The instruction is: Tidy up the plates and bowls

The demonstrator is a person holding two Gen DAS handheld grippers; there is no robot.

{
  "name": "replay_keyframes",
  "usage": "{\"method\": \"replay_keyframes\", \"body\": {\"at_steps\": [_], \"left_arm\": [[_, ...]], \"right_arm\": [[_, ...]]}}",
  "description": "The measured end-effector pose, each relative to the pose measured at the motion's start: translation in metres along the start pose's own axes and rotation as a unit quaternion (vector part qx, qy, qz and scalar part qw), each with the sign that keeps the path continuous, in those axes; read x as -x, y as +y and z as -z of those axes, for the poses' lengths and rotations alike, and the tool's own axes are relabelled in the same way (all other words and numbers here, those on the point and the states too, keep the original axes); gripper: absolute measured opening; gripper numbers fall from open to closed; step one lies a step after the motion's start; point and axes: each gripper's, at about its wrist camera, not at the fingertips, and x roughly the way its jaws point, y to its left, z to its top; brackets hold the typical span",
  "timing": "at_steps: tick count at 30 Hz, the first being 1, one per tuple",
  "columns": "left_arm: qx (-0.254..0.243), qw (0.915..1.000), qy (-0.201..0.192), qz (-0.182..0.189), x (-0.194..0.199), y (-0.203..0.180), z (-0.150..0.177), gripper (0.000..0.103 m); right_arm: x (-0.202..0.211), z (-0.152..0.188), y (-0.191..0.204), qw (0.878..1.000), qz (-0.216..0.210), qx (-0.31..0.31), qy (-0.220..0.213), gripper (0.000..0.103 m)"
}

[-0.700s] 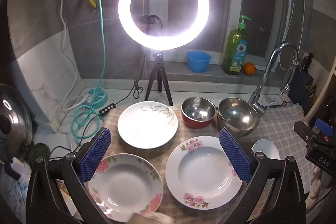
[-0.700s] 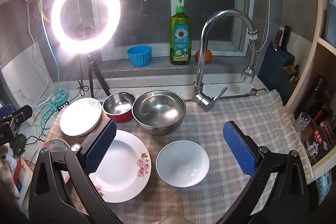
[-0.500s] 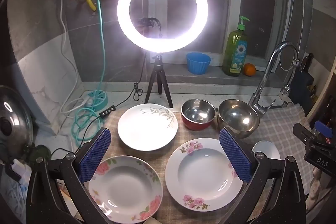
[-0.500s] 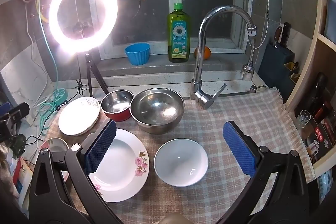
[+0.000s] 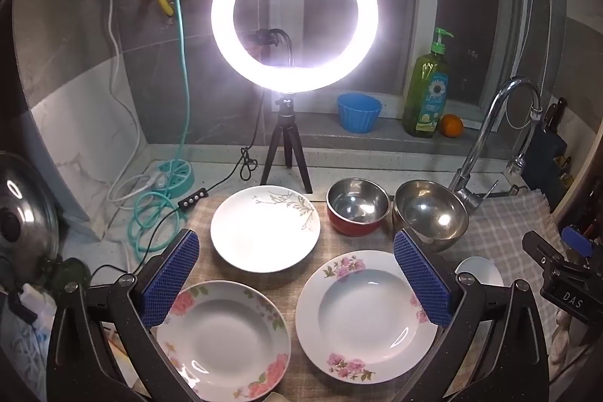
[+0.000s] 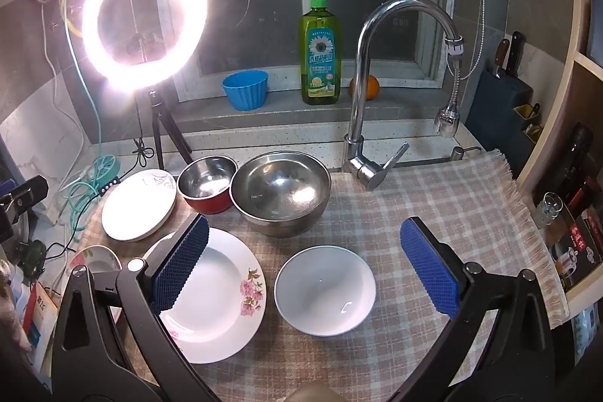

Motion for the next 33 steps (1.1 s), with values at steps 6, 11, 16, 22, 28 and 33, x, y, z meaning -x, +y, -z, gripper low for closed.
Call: {"method": "replay_keyframes", "body": {"at_steps": [6,11,16,22,28,33], "left_arm": [[-0.003,1.0000,0.003,0.002,-0.003,-0.001,0.000,0.102],[0.001,1.0000,0.003,0.008,-0.004,0.000,0.001,0.102],[0.005,0.9999,0.005,0.011,-0.006,0.001,-0.002,0.102],[0.004,0.9999,0.003,0.014,-0.004,-0.002,-0.003,0.102],[0.001,0.9998,0.003,0.019,-0.004,-0.005,-0.003,0.102],[0.006,0.9997,0.007,0.021,-0.005,-0.003,-0.003,0.102]], "right_arm": [[-0.004,0.000,-0.001,1.000,-0.002,0.001,0.004,0.103],[-0.008,0.000,-0.001,1.000,-0.002,0.001,0.005,0.103],[-0.009,-0.001,0.002,1.000,-0.001,0.002,0.002,0.103],[-0.006,-0.001,0.004,1.000,-0.001,0.004,0.000,0.103],[-0.005,-0.003,0.005,1.000,0.000,0.005,0.000,0.103],[-0.005,-0.003,0.004,1.000,0.000,0.004,0.000,0.103]]}}
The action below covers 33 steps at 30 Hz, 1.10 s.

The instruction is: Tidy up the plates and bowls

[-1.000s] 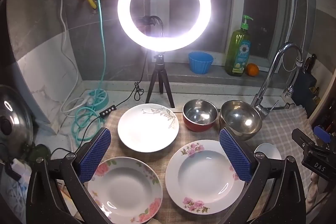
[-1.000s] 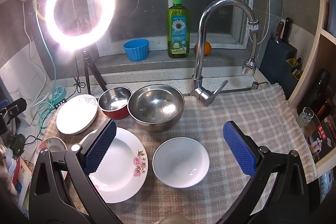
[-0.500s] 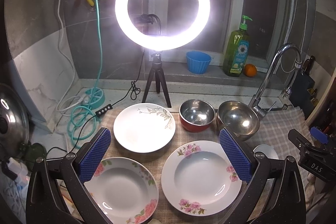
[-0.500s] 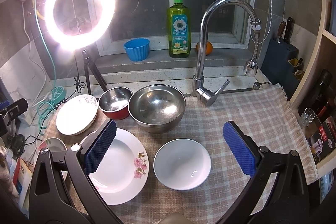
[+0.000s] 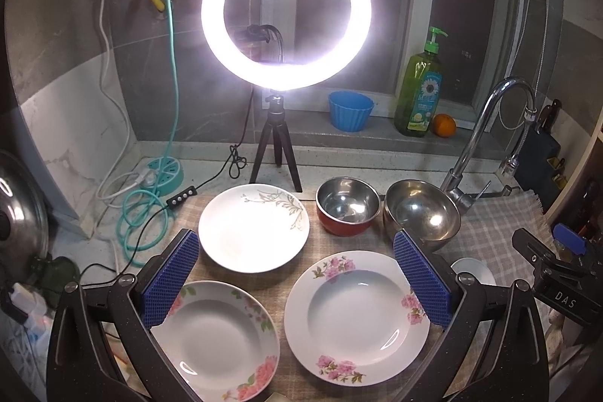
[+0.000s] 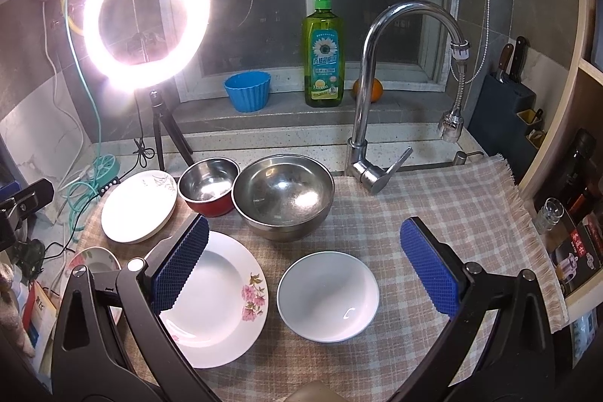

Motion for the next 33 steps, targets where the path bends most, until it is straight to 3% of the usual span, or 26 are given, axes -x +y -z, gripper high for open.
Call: {"method": "replay_keyframes", "body": {"at_steps": [33], "left_arm": [[-0.007,0.9998,0.013,0.010,-0.011,0.003,0.002,0.102]], "right_arm": [[0.001,-0.010,0.004,1.000,0.004,0.004,0.001,0.103]]}}
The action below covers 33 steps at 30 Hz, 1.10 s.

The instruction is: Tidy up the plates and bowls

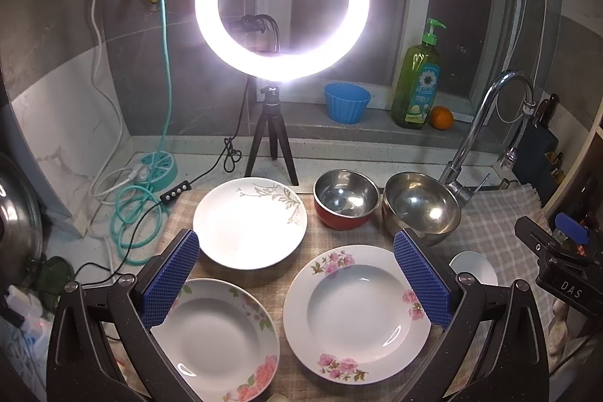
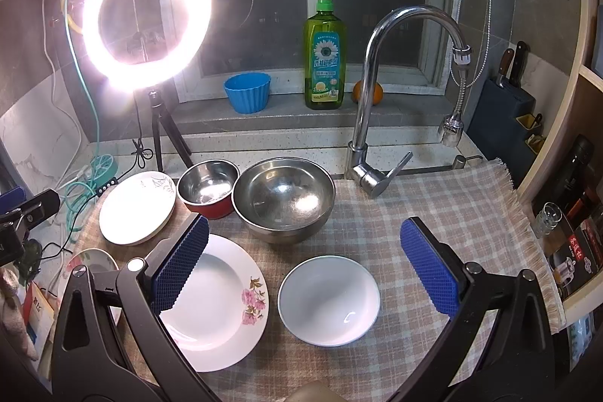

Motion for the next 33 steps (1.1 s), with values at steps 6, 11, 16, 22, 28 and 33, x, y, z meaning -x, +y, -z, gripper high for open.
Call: {"method": "replay_keyframes", "body": {"at_steps": [6,11,16,22,28,33], "left_arm": [[-0.007,1.0000,0.003,-0.001,-0.001,0.000,0.002,0.102],[-0.001,0.9998,0.016,0.014,-0.007,0.009,0.006,0.102],[0.003,0.9993,0.027,0.027,-0.014,0.021,0.014,0.095],[-0.001,0.9968,0.071,0.036,-0.032,0.029,0.030,0.078],[0.008,0.9911,0.117,0.063,-0.053,0.034,0.045,0.065],[0.014,0.9824,0.159,0.096,-0.074,0.034,0.053,0.053]], "right_arm": [[0.000,0.002,0.000,1.000,-0.001,0.001,0.000,0.103],[-0.002,0.010,-0.001,1.000,-0.006,0.004,0.009,0.103],[-0.009,0.019,-0.007,0.999,-0.021,-0.005,0.027,0.096],[-0.015,0.033,-0.010,0.997,-0.044,-0.015,0.059,0.086],[-0.029,0.062,-0.012,0.985,-0.106,-0.039,0.129,0.061],[-0.048,0.093,-0.013,0.968,-0.144,-0.078,0.190,0.047]]}}
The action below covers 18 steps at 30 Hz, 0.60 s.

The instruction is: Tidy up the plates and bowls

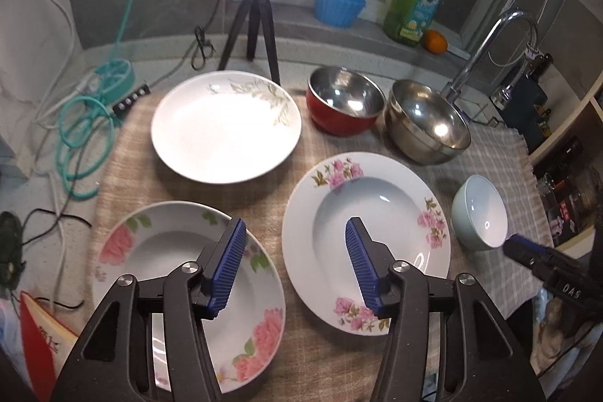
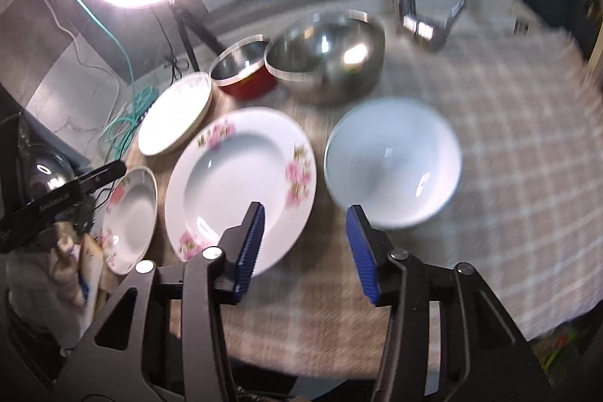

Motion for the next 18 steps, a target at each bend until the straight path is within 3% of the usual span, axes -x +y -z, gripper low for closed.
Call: {"method": "replay_keyframes", "body": {"at_steps": [6,15,18], "left_arm": [[0.007,0.9990,0.038,0.021,-0.024,0.009,-0.009,0.051],[0.015,0.9951,0.086,0.045,-0.059,0.015,-0.028,0.051],[0.019,0.9927,0.103,0.059,-0.071,0.015,-0.031,0.050]], "right_arm": [[-0.023,0.012,-0.006,0.999,-0.021,-0.028,0.032,0.045],[-0.053,0.004,-0.007,0.997,-0.022,-0.050,0.058,0.044],[-0.059,0.002,-0.010,0.996,-0.026,-0.060,0.065,0.038]]}}
